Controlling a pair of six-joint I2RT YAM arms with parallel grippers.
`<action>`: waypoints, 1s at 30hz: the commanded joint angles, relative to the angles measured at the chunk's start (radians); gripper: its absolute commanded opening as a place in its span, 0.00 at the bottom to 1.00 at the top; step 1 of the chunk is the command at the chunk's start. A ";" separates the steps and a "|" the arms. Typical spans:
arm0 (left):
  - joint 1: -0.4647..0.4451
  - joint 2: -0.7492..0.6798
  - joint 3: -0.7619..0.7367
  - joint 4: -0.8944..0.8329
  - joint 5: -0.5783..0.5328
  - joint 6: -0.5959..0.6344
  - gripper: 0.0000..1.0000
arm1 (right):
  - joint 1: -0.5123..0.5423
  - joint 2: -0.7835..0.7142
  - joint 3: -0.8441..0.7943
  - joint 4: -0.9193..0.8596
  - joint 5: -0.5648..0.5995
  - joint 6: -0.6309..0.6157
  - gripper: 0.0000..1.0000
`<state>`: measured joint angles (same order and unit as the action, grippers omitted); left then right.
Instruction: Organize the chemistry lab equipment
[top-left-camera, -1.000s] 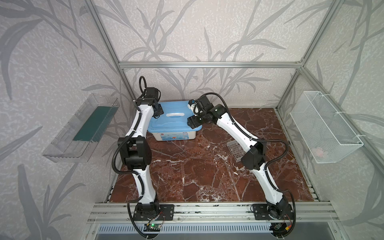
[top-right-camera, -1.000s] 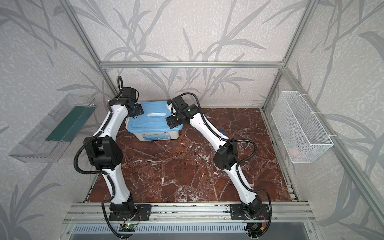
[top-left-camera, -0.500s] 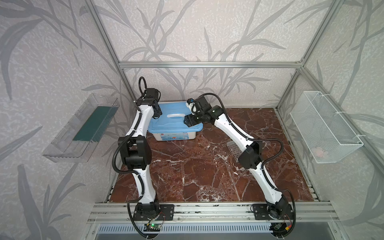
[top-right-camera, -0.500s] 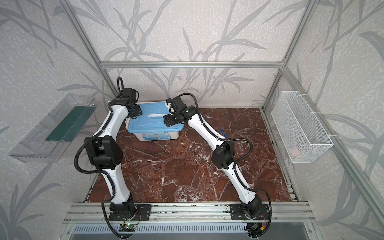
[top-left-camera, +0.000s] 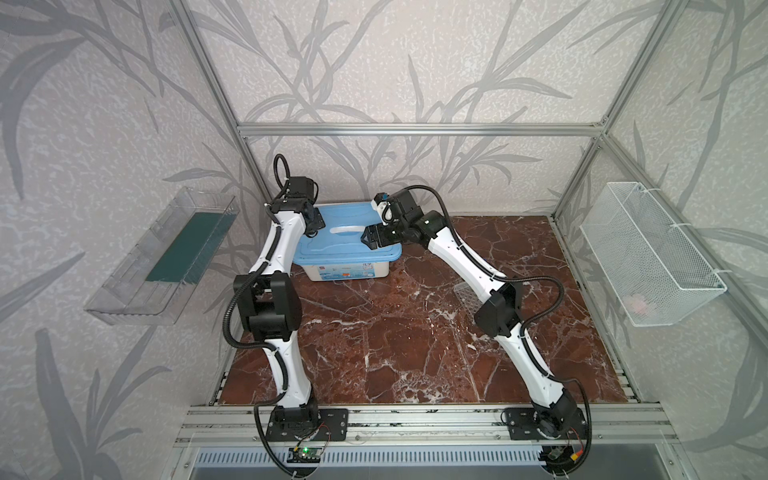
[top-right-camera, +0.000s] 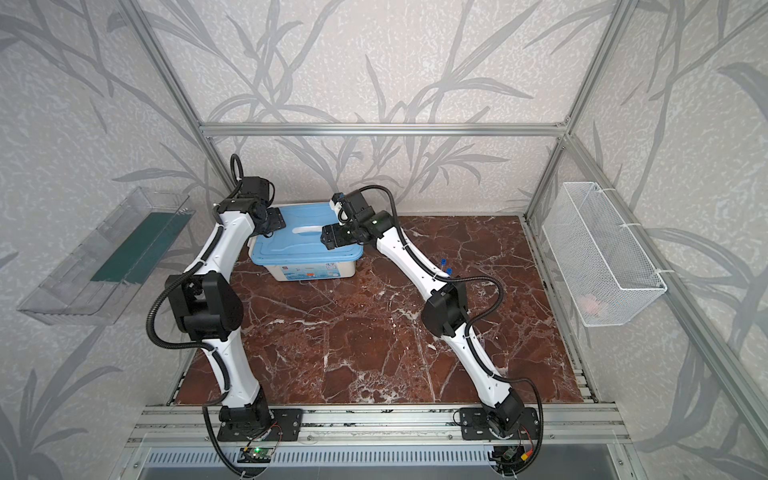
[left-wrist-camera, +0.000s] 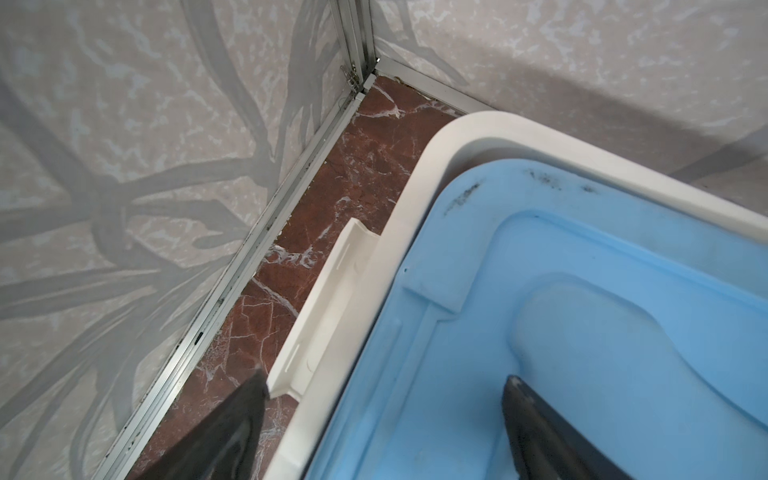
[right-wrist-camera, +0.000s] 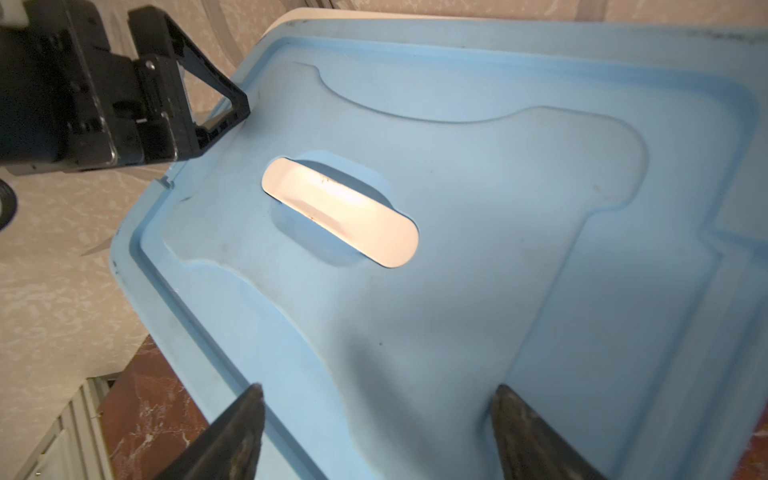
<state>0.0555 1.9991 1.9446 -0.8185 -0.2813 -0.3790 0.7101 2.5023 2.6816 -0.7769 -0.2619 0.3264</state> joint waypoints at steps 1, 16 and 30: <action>0.004 -0.014 0.008 -0.017 0.023 -0.010 0.91 | -0.006 -0.039 0.044 -0.010 -0.055 -0.018 0.90; 0.004 0.000 0.032 -0.054 -0.048 0.014 0.90 | -0.011 -0.286 -0.217 -0.311 0.249 -0.373 0.99; 0.004 0.008 0.089 -0.093 -0.038 0.019 0.90 | 0.014 -0.307 -0.482 -0.114 0.143 -0.409 0.96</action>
<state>0.0555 2.0010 1.9911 -0.8673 -0.2989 -0.3660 0.7162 2.1841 2.1750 -0.9688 -0.1135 -0.0689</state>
